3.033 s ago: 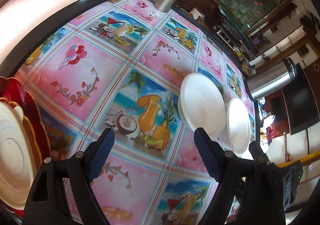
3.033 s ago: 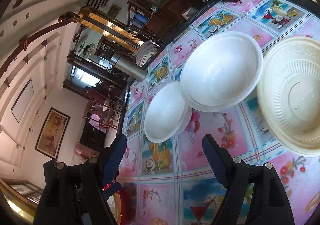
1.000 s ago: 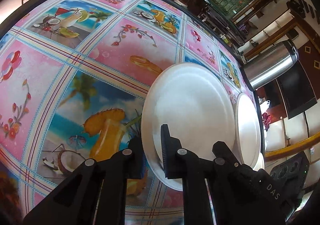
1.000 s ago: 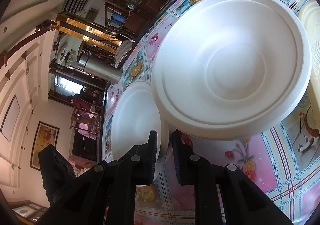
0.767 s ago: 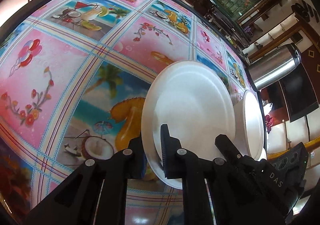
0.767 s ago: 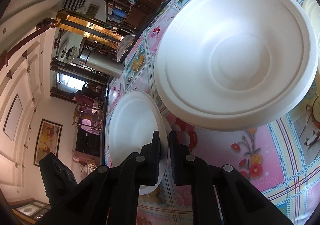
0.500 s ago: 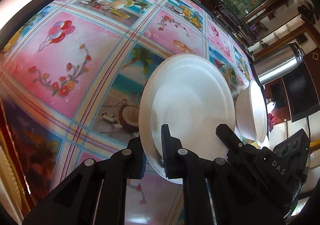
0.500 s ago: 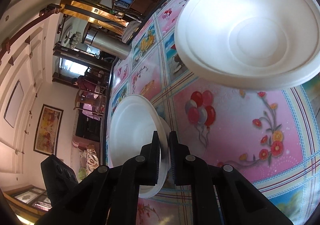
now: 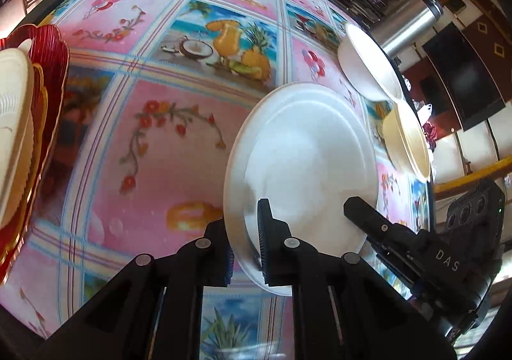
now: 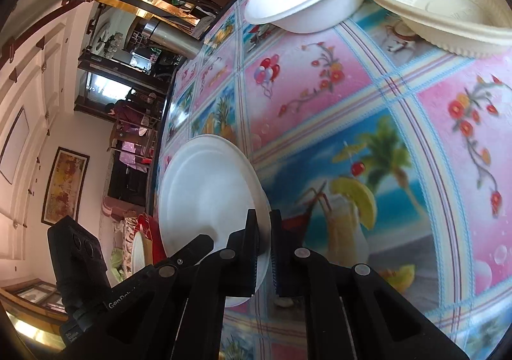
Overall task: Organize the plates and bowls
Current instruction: 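Carry the white paper plate with both grippers over the red plate stack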
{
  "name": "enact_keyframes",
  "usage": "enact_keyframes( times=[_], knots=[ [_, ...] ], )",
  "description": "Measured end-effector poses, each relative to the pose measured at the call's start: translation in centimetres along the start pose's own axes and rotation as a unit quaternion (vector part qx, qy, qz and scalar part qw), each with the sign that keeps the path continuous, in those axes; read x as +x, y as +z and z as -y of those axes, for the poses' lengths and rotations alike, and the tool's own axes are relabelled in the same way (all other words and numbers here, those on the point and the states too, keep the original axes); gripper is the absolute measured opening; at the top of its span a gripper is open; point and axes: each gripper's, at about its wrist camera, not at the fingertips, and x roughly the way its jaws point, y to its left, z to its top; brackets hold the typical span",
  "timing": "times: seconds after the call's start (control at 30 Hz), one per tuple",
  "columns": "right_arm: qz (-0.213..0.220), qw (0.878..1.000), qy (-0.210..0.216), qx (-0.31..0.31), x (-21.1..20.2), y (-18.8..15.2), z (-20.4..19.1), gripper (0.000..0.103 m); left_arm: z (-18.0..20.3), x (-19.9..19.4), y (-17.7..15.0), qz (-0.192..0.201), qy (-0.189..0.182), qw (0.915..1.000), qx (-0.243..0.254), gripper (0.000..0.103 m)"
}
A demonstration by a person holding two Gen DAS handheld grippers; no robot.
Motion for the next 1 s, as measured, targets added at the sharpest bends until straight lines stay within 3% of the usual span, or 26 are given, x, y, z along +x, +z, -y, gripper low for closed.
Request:
enact_keyframes(
  times=[0.2, 0.33, 0.53, 0.73, 0.87, 0.93, 1.0],
  knots=[
    [0.009, 0.999, -0.025, -0.026, -3.8, -4.3, 0.2, 0.007, -0.3, -3.3, -3.5, 0.016, -0.002, 0.9997, 0.02, 0.011],
    [0.004, 0.999, -0.012, -0.045, -5.0, -6.3, -1.6, 0.007, -1.9, -6.7, -4.5, 0.047, 0.003, 0.9987, 0.022, 0.011],
    [-0.005, 0.995, 0.015, -0.103, -4.5, -8.7, -7.9, 0.007, -6.6, -12.0, -5.2, 0.095, 0.019, 0.9952, -0.006, 0.014],
    [-0.015, 0.986, 0.035, -0.164, -1.6, -10.1, -15.4, 0.008, -12.0, -15.2, -3.6, 0.124, 0.035, 0.9899, -0.059, 0.016],
    [-0.022, 0.983, 0.041, -0.175, 1.4, -10.7, -19.2, 0.008, -14.1, -15.6, -2.1, 0.126, 0.041, 0.9882, -0.077, 0.032],
    [-0.024, 0.983, 0.042, -0.178, 2.9, -10.9, -20.5, 0.007, -14.8, -15.2, -1.4, 0.121, 0.039, 0.9883, -0.084, 0.053],
    [-0.027, 0.983, 0.039, -0.179, 4.4, -11.0, -21.7, 0.007, -15.3, -14.6, -0.8, 0.114, 0.041, 0.9884, -0.092, 0.06]
  ],
)
